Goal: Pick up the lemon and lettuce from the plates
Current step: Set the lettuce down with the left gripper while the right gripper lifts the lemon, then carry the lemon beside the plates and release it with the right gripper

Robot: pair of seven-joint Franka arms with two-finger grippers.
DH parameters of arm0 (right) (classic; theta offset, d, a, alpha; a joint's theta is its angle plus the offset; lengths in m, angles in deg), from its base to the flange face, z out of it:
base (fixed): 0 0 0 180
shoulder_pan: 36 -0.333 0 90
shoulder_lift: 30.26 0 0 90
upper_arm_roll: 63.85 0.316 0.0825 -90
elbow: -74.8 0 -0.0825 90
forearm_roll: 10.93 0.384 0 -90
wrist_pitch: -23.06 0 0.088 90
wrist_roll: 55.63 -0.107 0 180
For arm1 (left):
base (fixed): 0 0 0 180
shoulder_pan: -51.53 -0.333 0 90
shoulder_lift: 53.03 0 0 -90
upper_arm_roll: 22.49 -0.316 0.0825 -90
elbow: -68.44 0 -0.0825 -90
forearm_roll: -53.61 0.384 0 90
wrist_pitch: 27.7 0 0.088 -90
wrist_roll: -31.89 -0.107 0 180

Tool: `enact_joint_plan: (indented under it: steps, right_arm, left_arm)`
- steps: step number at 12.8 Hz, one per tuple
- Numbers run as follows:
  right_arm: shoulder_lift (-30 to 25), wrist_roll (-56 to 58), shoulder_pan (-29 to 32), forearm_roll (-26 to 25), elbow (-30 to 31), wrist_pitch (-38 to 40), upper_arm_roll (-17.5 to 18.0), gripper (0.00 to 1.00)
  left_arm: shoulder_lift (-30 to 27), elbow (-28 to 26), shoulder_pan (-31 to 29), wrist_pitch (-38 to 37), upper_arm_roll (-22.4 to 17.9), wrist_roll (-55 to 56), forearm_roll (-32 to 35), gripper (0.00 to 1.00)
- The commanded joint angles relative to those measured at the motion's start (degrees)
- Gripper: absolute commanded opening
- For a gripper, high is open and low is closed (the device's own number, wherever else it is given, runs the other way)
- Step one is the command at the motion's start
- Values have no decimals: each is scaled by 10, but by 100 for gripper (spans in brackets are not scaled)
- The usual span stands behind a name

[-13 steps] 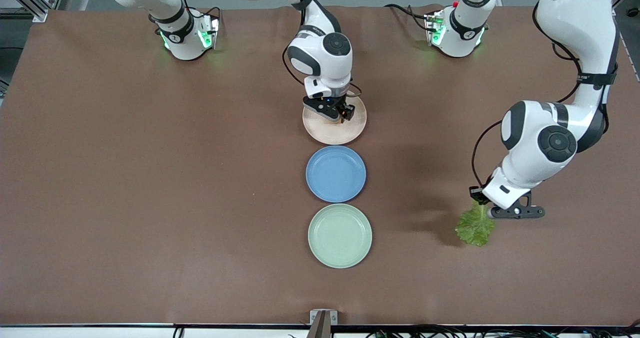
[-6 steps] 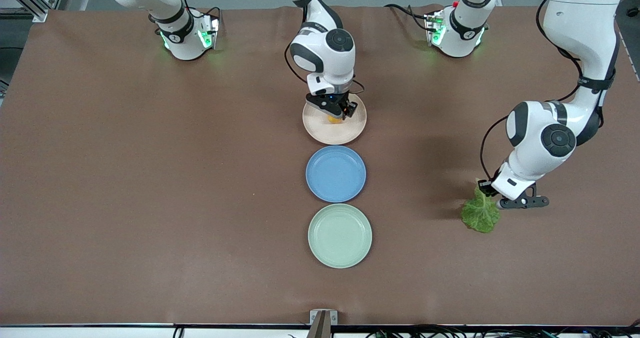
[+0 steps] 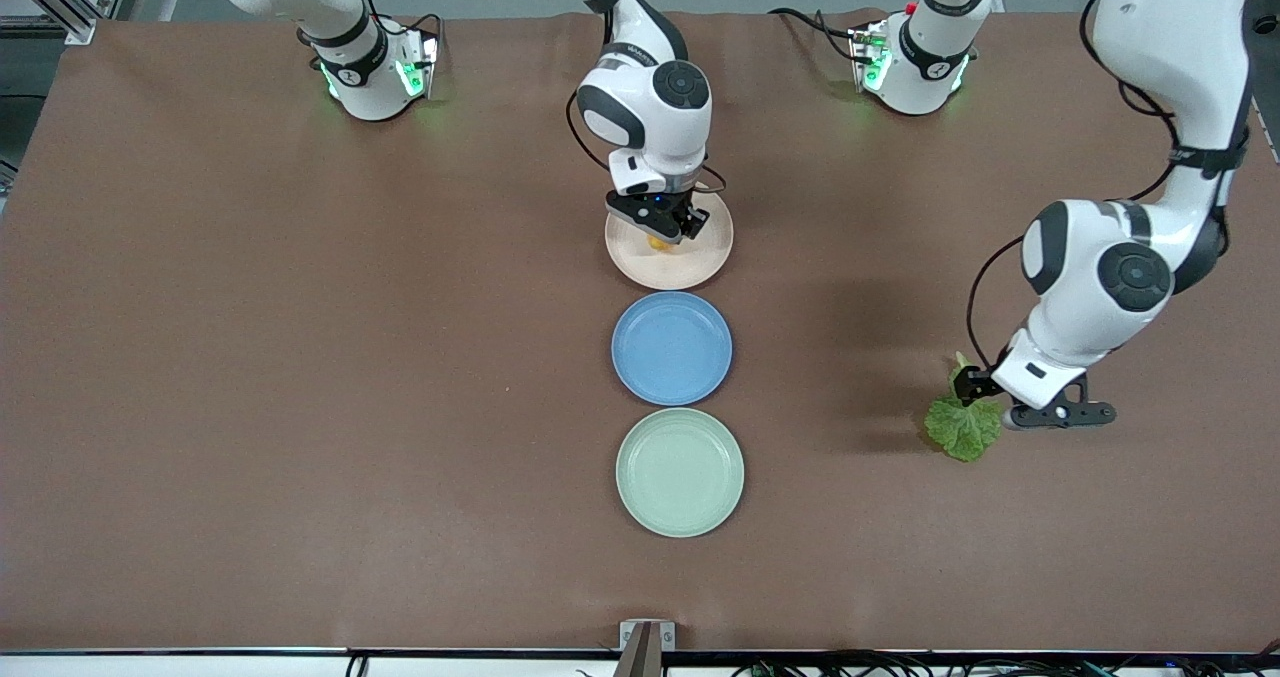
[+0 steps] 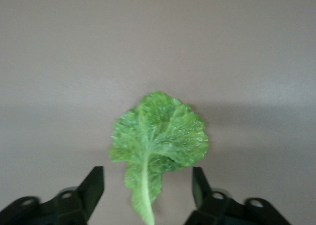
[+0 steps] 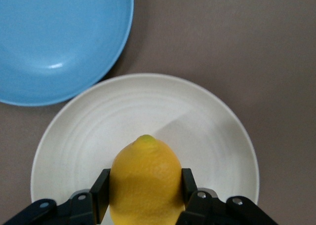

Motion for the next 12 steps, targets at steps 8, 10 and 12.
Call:
enact_joint_plan:
  steps: [8, 10, 12]
  right_arm:
    - [-110, 533, 321, -3, 29, 95, 10, 1]
    - [-107, 642, 385, 0, 50, 71, 10, 1]
    - [-96, 728, 440, 12, 64, 35, 10, 1]
  left_arm:
    - [-76, 289, -6, -452, 15, -28, 11, 100]
    - [-110, 290, -3, -464, 15, -32, 7, 100]
    - [-144, 289, -5, -491, 19, -38, -6, 100]
